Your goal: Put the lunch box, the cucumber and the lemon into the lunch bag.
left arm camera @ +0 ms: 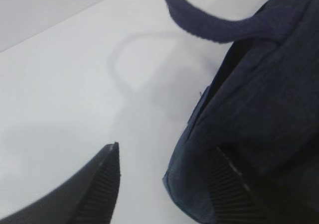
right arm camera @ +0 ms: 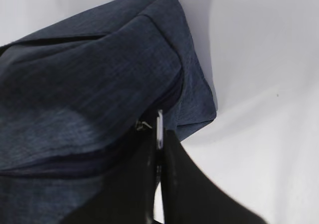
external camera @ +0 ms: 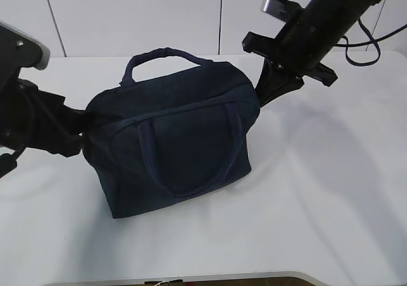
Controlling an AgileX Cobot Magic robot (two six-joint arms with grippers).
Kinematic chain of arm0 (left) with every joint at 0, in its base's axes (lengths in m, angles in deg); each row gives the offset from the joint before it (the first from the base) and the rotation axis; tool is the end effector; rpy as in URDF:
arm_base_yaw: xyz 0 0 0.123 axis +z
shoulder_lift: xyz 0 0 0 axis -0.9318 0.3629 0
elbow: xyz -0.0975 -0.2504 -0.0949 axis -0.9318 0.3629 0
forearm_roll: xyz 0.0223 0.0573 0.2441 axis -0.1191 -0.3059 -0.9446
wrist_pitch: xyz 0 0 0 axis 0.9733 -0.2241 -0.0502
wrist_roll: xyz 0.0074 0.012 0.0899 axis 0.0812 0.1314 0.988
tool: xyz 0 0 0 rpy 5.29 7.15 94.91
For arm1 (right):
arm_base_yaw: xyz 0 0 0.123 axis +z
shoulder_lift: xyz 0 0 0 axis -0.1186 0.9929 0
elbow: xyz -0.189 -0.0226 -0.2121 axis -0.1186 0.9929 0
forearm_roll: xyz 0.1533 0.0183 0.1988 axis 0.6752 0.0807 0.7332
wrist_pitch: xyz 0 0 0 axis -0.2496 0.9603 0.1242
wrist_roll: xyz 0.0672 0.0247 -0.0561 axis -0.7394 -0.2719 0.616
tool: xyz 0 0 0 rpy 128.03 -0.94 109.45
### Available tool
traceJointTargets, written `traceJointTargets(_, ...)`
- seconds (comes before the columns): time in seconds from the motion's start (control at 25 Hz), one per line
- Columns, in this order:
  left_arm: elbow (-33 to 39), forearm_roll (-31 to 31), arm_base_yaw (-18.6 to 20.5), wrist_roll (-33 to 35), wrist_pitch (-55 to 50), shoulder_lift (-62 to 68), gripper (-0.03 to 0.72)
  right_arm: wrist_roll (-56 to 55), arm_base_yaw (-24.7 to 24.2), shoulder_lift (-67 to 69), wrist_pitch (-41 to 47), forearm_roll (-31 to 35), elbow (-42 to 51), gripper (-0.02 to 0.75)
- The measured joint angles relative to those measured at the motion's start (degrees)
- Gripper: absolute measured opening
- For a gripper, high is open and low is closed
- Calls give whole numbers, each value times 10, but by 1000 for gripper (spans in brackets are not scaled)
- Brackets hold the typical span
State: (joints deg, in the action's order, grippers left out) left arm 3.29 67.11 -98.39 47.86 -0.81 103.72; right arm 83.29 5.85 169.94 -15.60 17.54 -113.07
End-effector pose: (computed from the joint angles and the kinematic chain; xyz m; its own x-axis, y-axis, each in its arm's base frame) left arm 0.2360 -0.1194 0.2299 -0.3959 0.3693 -0.8408 0.4362 0.8813 0.1817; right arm 0.3994 0.1310 0.2648 -0.9867 -0.0785 -0.1421 -0.1361 0.8769 0.4610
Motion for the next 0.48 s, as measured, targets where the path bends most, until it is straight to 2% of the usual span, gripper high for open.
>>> traceJointTargets(0.16, 1, -8, 0, 0, -51, -47, 442, 5, 12, 0, 0, 0, 0, 5)
traceJointTargets(0.36, -6, -66, 0, 0, -157, -110, 449, 8, 34, 0, -4, 0, 0, 5)
traceJointTargets(0.48, -35, -86, 0, 0, -223, -122, 449, 8, 46, 0, -4, 1, 0, 5)
